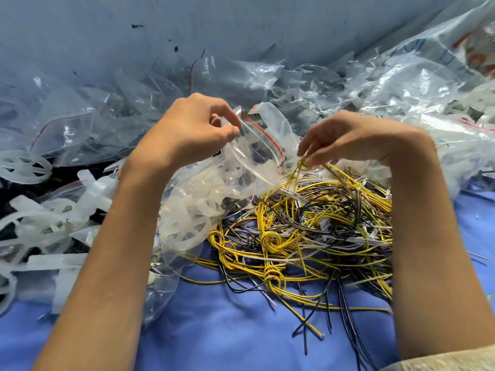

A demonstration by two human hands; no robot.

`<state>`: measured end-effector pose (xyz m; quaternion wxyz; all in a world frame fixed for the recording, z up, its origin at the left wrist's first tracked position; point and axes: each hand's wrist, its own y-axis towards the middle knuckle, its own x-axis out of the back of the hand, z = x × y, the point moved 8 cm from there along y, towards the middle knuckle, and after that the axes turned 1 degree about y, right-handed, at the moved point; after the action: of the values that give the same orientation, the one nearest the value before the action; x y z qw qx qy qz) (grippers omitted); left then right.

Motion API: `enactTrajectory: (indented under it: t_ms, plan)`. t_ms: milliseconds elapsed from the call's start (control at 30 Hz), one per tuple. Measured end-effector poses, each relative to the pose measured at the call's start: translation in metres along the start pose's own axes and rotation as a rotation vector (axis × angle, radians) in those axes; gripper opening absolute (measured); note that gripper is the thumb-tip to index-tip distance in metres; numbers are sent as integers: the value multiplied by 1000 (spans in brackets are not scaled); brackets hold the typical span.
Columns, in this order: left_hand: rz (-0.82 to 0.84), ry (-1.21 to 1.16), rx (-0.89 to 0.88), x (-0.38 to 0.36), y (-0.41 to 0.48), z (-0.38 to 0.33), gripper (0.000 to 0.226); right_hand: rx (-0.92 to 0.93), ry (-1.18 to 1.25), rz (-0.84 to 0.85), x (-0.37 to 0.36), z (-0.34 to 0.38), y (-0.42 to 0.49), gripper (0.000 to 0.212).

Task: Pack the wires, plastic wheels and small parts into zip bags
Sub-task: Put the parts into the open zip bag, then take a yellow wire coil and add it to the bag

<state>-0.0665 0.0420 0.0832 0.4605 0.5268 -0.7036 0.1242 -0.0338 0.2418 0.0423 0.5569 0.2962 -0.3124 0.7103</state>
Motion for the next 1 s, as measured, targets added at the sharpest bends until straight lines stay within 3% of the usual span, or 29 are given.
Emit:
enactTrajectory:
  t_ms: [200, 400, 667, 767, 1000]
  plan:
    - [19, -5, -150, -12, -4, -26, 10, 270, 166, -308, 32, 39, -14, 12]
    - [-26, -9, -244, -18, -4, -43, 14, 357, 288, -534, 45, 56, -20, 21]
    - [-40, -70, -241, -19, -3, -44, 20, 415, 388, -436, 27, 75, -13, 12]
    - [-37, -94, -227, -20, -4, -43, 30, 446, 389, -416, 24, 79, -12, 16]
    - [-105, -224, -156, -10, -3, -33, 19, 485, 504, -314, 17, 78, -11, 36]
